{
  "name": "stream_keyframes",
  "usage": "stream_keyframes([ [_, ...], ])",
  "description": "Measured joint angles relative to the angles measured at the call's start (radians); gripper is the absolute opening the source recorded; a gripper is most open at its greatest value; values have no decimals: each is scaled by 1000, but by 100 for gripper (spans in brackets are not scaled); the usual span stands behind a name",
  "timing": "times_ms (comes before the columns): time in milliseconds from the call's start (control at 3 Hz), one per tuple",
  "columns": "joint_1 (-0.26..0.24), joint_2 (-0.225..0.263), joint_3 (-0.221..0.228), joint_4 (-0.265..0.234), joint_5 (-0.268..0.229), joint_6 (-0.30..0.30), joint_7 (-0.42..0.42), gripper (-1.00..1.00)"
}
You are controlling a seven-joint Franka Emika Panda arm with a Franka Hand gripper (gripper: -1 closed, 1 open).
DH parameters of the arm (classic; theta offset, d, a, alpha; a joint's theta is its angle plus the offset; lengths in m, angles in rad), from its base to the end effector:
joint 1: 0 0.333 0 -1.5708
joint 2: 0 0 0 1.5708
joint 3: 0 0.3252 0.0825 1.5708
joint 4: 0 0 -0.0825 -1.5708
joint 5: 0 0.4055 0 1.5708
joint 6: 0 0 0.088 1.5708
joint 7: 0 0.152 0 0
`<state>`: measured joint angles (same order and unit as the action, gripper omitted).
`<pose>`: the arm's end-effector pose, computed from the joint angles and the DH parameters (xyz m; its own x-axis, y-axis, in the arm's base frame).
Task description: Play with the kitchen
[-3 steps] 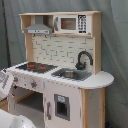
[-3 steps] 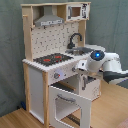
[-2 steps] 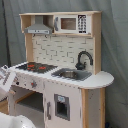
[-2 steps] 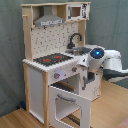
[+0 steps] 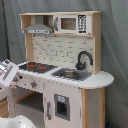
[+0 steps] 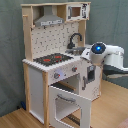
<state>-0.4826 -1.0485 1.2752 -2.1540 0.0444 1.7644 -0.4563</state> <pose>0.2814 0.3838 0.4503 0.6066 0.7328 -0.3083 0.6339 -0.2118 0.7439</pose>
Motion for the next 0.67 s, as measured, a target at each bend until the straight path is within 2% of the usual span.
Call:
stream_keyframes([
  [333,-36,-62,-34,2,0,-11,71,100],
  [667,-81,-73,-50,25,2,10,152,100],
])
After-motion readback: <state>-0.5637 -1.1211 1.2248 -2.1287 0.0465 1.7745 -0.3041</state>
